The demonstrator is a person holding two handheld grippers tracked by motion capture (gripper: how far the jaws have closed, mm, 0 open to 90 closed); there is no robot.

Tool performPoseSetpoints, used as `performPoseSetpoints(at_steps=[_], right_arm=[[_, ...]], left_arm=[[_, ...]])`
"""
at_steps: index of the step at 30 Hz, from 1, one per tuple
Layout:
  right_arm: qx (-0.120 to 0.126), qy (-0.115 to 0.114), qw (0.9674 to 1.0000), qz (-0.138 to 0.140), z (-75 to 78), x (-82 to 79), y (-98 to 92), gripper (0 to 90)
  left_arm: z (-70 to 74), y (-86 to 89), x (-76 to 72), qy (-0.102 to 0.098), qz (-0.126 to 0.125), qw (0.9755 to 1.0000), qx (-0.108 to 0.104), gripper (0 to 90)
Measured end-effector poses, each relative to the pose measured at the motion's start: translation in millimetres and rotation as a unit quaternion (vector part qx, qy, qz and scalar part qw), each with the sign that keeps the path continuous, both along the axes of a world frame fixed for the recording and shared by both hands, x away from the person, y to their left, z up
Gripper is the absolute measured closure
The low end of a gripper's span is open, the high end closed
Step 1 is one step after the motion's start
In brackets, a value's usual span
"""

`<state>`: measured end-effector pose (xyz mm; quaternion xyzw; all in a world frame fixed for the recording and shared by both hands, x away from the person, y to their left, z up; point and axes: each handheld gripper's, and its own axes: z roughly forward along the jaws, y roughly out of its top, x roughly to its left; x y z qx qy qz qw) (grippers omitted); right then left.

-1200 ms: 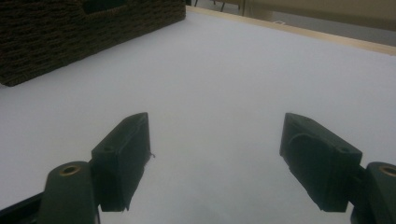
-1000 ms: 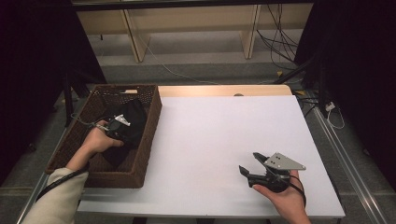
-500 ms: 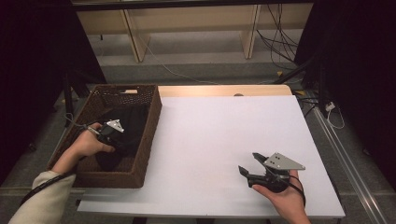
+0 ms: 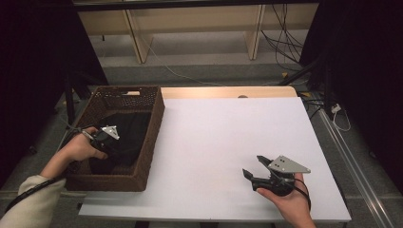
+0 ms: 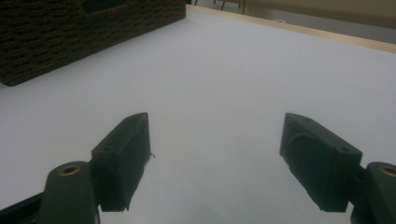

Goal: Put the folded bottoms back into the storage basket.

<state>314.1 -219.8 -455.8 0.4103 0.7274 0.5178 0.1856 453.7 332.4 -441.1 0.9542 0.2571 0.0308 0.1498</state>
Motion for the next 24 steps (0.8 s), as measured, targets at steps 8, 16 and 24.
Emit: performPoseSetpoints(at_steps=[8, 16, 24], right_arm=[[0.000, 0.001, 1.0000, 0.000, -0.1, 0.0, 0.1, 25.4], [-0.006, -0.004, 1.0000, 0.000, -0.8, 0.6, 0.0, 25.4], [-0.005, 0.000, 1.0000, -0.001, 0.6, -0.6, -0.2, 25.3]], left_arm=[[0.2, 3.9, -1.8, 0.015, -0.004, 0.9999, -0.001, 78.8], [14.2, -9.0, 3.0, -0.034, 0.053, 0.9958, -0.067, 42.1], [1.5, -40.9, 15.1, -0.056, 0.114, 0.9901, -0.059, 43.1]])
